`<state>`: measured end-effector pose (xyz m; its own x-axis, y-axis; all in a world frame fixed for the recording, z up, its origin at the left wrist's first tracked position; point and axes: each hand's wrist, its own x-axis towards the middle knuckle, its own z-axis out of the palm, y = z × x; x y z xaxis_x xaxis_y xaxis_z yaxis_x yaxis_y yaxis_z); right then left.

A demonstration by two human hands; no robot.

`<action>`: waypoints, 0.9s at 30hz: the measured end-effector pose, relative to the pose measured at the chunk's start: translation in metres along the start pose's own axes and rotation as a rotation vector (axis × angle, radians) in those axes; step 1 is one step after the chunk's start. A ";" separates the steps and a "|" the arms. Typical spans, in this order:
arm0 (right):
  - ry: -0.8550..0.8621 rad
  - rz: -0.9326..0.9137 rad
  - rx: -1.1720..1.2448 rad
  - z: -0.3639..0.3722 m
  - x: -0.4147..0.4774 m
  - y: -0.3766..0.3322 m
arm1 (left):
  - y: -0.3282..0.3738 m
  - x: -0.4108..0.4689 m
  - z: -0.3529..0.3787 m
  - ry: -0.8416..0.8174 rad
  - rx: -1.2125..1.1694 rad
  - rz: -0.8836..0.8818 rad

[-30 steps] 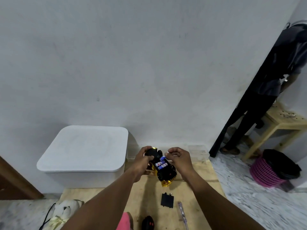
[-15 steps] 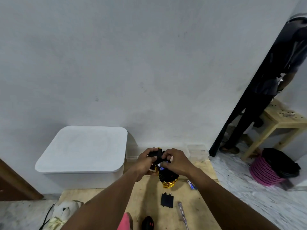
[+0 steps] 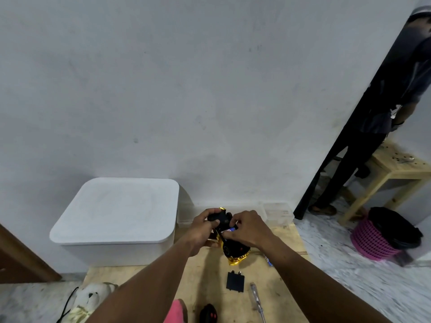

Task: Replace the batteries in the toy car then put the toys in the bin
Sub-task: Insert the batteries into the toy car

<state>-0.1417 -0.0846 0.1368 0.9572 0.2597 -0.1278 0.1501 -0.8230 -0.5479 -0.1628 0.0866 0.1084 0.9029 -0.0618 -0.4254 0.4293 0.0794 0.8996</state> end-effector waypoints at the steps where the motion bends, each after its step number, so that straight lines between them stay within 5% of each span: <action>1: 0.016 0.003 -0.019 0.001 0.000 -0.002 | 0.000 0.000 0.000 -0.001 -0.005 0.003; 10: 0.078 -0.076 -0.026 0.004 -0.005 -0.001 | -0.004 -0.002 -0.002 -0.010 -0.033 0.018; 15: -0.041 -0.215 -0.028 0.006 -0.006 0.004 | -0.001 -0.002 -0.002 -0.029 -0.015 0.017; 21: 0.040 0.056 0.599 -0.005 -0.011 0.001 | -0.002 -0.003 -0.005 -0.019 -0.015 -0.002; 27: -0.078 0.320 0.757 -0.014 -0.011 0.005 | -0.003 -0.003 -0.005 -0.020 -0.016 0.004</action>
<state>-0.1484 -0.0987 0.1474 0.9013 0.1281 -0.4139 -0.3607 -0.3071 -0.8806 -0.1670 0.0916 0.1064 0.9041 -0.0813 -0.4195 0.4260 0.0953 0.8997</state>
